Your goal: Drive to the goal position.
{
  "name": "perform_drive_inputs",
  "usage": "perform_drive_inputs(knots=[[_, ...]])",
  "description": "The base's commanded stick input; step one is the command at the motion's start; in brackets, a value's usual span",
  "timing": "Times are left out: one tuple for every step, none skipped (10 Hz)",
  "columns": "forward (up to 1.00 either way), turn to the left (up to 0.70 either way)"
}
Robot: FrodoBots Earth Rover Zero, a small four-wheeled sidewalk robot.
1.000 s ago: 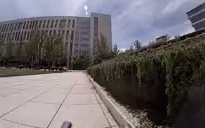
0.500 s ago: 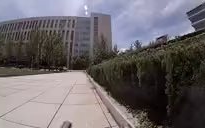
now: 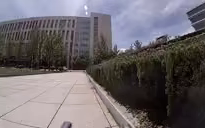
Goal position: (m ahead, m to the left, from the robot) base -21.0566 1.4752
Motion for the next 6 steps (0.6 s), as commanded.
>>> perform_drive_inputs(knots=[[0.10, 0.00], [0.10, 0.00], [0.10, 0.00], [0.10, 0.00], [0.10, 0.00], [0.10, 0.00]])
